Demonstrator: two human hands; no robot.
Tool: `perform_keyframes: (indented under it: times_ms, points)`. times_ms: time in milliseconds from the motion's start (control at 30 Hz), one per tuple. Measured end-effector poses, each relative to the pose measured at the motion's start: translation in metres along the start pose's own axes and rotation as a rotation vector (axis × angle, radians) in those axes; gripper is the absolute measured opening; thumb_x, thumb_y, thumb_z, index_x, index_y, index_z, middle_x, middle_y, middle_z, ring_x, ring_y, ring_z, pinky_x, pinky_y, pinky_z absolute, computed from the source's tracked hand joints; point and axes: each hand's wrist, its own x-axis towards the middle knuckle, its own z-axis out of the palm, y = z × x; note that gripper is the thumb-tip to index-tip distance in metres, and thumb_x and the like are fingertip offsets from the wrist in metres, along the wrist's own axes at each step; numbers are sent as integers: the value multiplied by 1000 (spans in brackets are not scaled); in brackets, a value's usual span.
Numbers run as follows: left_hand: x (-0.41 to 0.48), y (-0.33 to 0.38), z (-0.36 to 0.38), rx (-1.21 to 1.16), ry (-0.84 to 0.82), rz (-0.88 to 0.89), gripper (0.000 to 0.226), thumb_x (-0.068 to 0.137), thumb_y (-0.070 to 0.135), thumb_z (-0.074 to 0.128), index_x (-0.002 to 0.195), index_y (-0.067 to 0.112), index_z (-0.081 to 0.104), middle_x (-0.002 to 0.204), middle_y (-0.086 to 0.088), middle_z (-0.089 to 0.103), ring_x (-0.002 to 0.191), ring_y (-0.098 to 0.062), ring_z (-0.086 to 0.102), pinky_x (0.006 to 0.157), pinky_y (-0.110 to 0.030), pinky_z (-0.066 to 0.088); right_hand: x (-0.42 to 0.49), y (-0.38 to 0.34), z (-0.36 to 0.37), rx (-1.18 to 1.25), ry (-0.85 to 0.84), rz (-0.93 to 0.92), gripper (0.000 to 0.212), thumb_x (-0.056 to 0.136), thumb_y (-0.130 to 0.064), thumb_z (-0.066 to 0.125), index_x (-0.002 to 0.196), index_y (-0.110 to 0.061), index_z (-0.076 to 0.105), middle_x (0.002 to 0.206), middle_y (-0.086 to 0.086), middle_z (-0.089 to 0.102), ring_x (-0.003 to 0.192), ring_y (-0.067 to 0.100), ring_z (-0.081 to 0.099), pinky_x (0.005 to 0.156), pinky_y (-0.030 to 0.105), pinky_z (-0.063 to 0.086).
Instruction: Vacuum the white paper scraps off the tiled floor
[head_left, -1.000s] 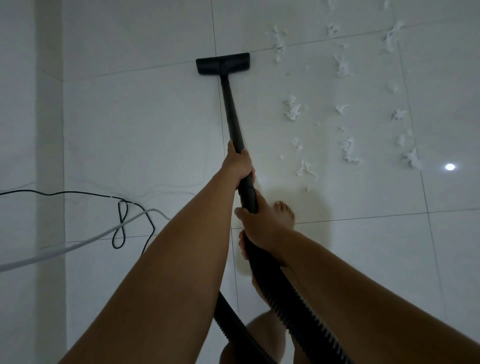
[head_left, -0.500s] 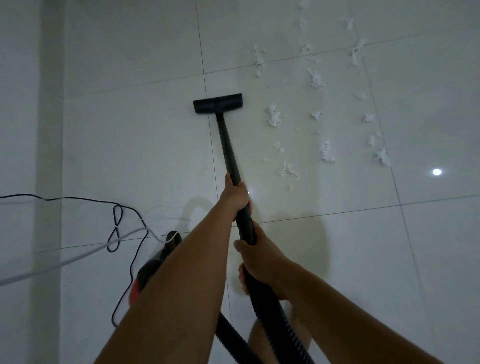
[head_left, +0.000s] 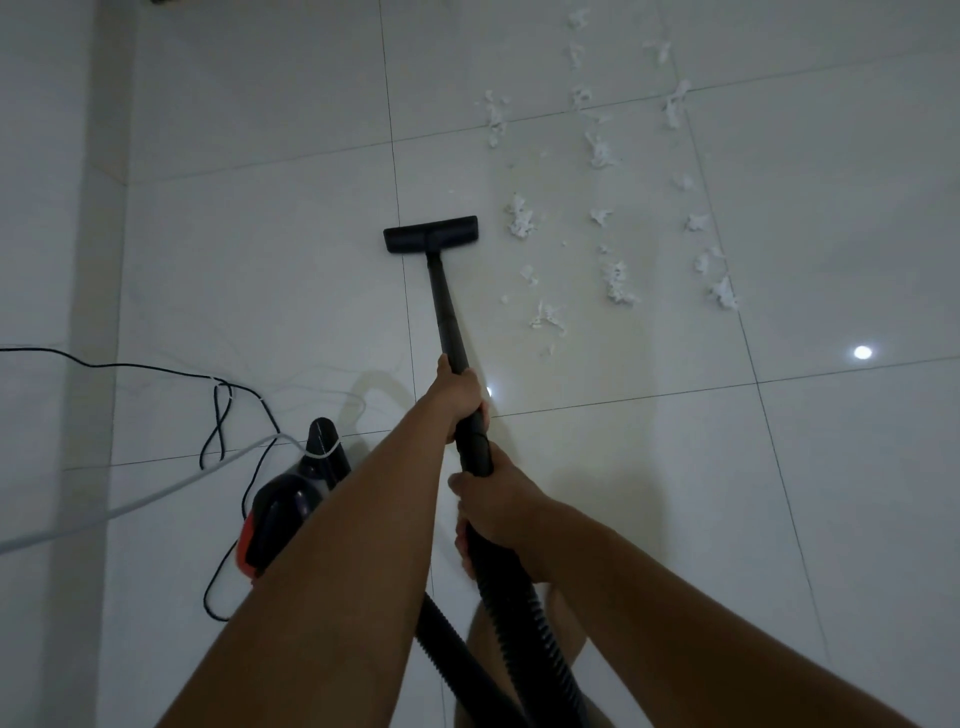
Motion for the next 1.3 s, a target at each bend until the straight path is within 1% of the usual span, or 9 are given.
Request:
perform_keyframes:
  times_ms: [133,267,367,467,533,667,833,1100,1300]
  points:
    - [-17,-20,12,-13,-1,-4,61,108,27,37,157,51,12,67,-11,54,56,-19,53,79,-36,53,-12,23,-8,-23,0,3,43,103,-14,46,143,-28,42,72,11,56,40,16,53,44,28,50]
    - [-33,-42,23,-8,-14,8,65,107,24,36,159,50,6,63,-11,54,54,-18,53,77,-35,53,-29,44,-16,-35,-38,-2,37,103,-13,44,139,-20,44,70,12,56,42,17,53,48,30,51]
    - [-46,-57,28,-6,-21,4,65,106,22,35,159,48,8,52,-10,58,58,-19,52,80,-34,51,-42,57,-19,-60,-61,-16,29,103,-12,45,131,-22,46,70,12,54,43,17,53,48,30,51]
    - [-59,-69,32,-16,-16,0,64,106,19,37,159,46,12,69,-11,56,59,-18,52,80,-34,50,-52,71,-19,-86,-67,-22,28,100,-7,42,126,-18,45,67,13,53,40,17,51,47,28,49]
    - [-69,-78,33,-18,-21,0,61,107,20,37,159,42,15,73,-10,53,57,-18,52,78,-34,50,-61,78,-18,-96,-67,-4,26,98,-4,40,120,-18,42,64,14,54,39,19,51,47,28,49]
    - [-87,-96,31,-29,-43,0,60,108,19,38,160,40,15,74,-9,53,57,-16,50,65,-31,51,-80,93,-11,-77,-33,27,31,104,-10,43,130,-26,38,69,12,57,44,18,55,46,28,51]
    - [-106,-118,25,-31,-54,-23,58,109,19,37,159,39,18,74,-8,51,55,-13,48,52,-26,47,-93,117,3,-51,-20,45,25,105,-14,42,128,-24,37,68,12,56,39,18,53,45,28,50]
    - [-115,-174,12,20,-71,0,59,110,21,36,160,42,14,83,-10,54,58,-13,50,52,-25,48,-98,174,36,-69,35,19,30,108,-21,42,138,-23,38,61,12,57,38,19,53,43,28,50]
    - [-126,-234,7,23,-113,7,60,110,20,35,160,41,11,86,-9,53,58,-13,49,55,-25,48,-109,233,60,-17,91,42,29,109,-24,43,138,-25,40,59,11,55,34,18,51,40,24,49]
